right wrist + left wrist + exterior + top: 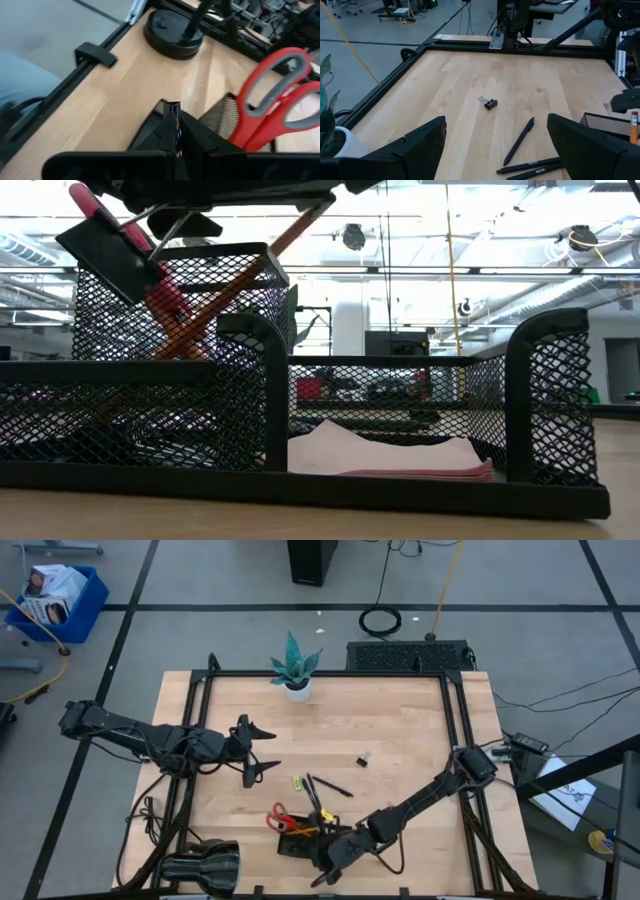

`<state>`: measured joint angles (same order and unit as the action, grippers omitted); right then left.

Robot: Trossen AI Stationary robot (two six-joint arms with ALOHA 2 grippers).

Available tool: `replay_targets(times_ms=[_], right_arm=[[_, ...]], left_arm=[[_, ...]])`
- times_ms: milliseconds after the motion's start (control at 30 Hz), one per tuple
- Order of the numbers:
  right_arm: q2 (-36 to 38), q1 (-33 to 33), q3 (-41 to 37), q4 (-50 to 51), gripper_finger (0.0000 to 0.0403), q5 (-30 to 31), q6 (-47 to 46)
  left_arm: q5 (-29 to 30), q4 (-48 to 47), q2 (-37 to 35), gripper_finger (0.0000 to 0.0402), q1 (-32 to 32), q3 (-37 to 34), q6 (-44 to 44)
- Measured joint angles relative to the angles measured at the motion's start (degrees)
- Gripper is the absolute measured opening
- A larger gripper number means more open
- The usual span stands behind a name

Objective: Pick and place office supplies into organizer
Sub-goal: Put the black binder clip into the black desk organizer, then put the black pen into the black desk organizer

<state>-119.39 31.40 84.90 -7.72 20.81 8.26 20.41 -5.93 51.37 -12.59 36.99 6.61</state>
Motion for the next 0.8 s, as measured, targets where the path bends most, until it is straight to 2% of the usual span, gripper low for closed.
replay_targets(times_ms=[100, 400, 600, 700, 800], right_arm=[[0.0, 0.08, 0.0, 1.27, 0.0024, 0.12, -1.09], [0.0, -0.14, 0.0, 0.11, 0.0106, 2.63, -1.15], [1.55, 2.03, -0.04, -10.26, 0.0134, 1.86, 10.14], [3.81, 3.5, -0.02, -10.86, 0.0137, 6.22, 13.6], [5.88, 4.3, -0.02, -8.27, 0.0134, 14.2, 15.42]], left_arm=[[0.02, 0.0, 0.0, 0.0349, 0.02, 0.0, 0.09], [0.01, 0.04, 0.0, 0.0349, 0.02, -0.01, 0.16], [-0.75, 0.07, 0.0, 0.0349, 0.02, 0.0, 1.09], [-0.79, 0.05, 0.0, 0.0349, 0.02, 0.0, 3.37], [-0.79, 0.08, 0.46, 0.0349, 0.02, 0.0, 5.8]])
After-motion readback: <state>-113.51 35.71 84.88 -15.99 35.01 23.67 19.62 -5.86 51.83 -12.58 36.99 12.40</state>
